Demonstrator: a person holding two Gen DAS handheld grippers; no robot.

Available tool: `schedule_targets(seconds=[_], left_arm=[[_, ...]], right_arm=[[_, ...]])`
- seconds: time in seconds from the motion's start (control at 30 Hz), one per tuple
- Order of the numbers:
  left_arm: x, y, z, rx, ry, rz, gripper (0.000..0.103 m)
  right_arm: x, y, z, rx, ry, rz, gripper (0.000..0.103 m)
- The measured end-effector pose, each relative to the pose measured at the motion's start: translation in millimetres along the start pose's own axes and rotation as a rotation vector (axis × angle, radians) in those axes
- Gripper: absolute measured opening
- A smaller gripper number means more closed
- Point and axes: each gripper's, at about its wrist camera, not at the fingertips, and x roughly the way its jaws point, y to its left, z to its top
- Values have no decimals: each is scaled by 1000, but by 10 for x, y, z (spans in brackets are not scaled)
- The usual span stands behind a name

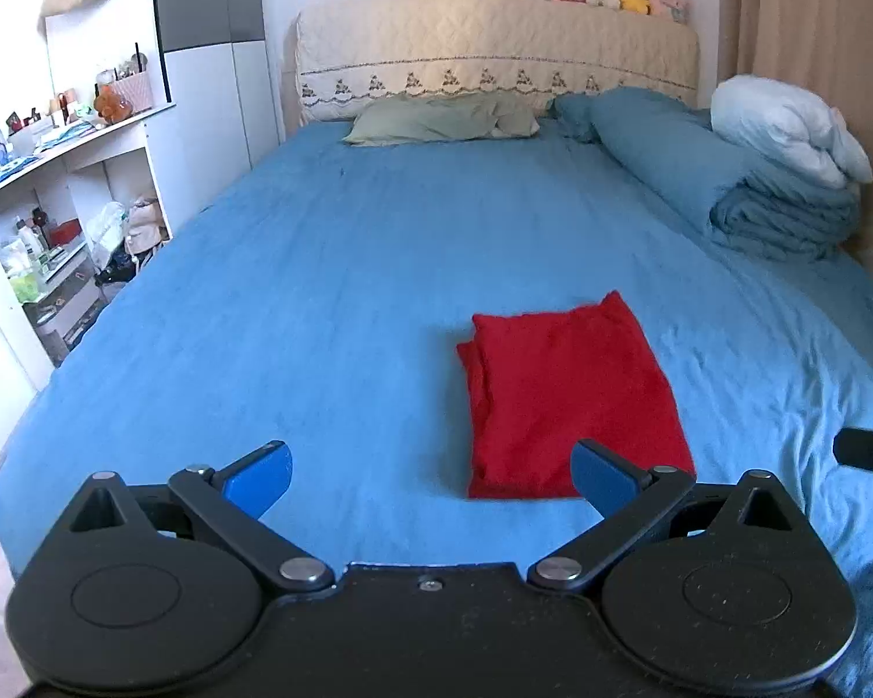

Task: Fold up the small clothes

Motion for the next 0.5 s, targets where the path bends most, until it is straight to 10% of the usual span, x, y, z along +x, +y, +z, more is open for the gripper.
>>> schedule_targets(seconds=[0.5], left_arm=[[2, -98, -166, 21, 13, -30, 103]], right_arm=[[58, 43, -383, -12, 70, -48, 103]])
